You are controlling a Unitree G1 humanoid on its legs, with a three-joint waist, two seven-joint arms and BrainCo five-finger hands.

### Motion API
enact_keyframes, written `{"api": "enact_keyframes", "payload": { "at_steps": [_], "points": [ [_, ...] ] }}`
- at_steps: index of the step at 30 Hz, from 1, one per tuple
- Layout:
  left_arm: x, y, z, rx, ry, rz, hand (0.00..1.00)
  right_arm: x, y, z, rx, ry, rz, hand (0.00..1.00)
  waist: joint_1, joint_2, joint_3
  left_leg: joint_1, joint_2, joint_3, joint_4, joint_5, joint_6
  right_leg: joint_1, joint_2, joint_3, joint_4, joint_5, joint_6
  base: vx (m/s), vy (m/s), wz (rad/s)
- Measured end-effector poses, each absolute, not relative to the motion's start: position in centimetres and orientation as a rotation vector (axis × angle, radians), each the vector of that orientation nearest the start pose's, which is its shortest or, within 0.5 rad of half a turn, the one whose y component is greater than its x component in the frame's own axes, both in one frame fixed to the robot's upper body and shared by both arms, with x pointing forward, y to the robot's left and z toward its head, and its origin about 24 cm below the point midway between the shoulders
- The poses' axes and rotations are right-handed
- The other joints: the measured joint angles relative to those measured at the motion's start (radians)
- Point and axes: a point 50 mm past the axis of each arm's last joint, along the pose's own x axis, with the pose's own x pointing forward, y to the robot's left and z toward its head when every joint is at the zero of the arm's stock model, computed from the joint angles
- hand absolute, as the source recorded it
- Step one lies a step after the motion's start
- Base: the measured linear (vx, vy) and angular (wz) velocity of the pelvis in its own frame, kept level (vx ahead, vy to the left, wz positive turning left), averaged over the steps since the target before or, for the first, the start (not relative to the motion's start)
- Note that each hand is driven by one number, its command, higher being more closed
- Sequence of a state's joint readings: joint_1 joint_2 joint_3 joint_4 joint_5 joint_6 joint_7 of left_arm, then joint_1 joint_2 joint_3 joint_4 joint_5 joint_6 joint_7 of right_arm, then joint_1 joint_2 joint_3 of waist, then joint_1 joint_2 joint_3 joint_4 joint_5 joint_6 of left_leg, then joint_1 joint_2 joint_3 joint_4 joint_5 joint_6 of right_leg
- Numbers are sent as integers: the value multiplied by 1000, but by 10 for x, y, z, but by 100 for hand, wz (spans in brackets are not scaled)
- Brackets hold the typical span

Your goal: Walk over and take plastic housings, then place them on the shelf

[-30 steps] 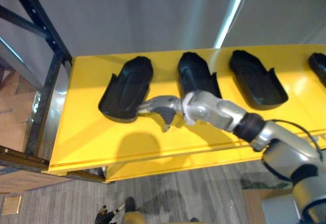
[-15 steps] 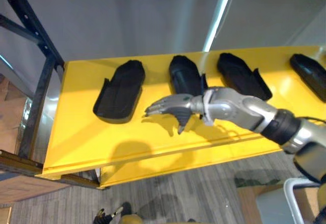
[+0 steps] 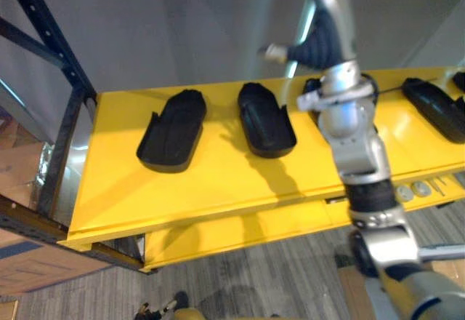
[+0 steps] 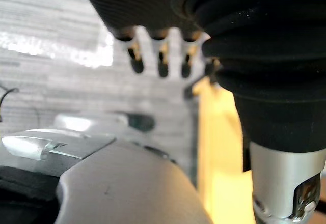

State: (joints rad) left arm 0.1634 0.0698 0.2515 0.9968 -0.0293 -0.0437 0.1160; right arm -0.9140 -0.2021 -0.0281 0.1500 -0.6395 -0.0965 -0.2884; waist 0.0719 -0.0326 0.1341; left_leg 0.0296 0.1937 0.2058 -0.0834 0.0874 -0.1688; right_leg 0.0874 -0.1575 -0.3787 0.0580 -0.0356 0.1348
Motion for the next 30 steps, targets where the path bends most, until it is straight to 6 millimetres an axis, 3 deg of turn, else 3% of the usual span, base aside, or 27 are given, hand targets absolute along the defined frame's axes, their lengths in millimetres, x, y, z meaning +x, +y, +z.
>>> {"api": "enact_keyframes", "payload": {
  "at_steps": [7,10,15,20,24,30],
  "points": [
    [75,213,-158,-9,1078,397,0,359,-163,294,-375,-749,-516,0,5,33,20,-31,0,-8,-4,23,4,-21,2,-4,-5,-1,-6,-63,-6,3],
    [76,212,-158,-11,1072,396,0,366,-164,288,-268,-694,-469,0,5,44,27,-32,1,-10,-4,24,4,-20,3,-6,-5,-1,-6,0,0,0],
    [79,211,-157,-14,1064,390,0,379,-156,292,-170,-641,-371,0,5,55,33,-57,0,-34,-4,31,4,-29,4,-25,-4,-1,-6,3,-6,12],
    [87,207,-156,-3,1044,358,0,379,-137,319,-168,-701,-288,0,25,69,58,-84,0,-49,1,41,4,-58,0,-33,27,0,-7,10,-2,11],
    [99,205,-152,-6,1002,348,0,368,-105,355,-212,-827,-185,0,29,82,114,-105,4,-51,1,49,5,-112,-9,-25,93,-11,-16,-30,5,-2],
    [117,206,-146,-6,944,342,0,365,-82,355,-193,-837,-117,0,35,81,176,-121,-8,-45,2,55,12,-165,-36,-8,170,-43,-16,-40,13,-2]
  ]
}}
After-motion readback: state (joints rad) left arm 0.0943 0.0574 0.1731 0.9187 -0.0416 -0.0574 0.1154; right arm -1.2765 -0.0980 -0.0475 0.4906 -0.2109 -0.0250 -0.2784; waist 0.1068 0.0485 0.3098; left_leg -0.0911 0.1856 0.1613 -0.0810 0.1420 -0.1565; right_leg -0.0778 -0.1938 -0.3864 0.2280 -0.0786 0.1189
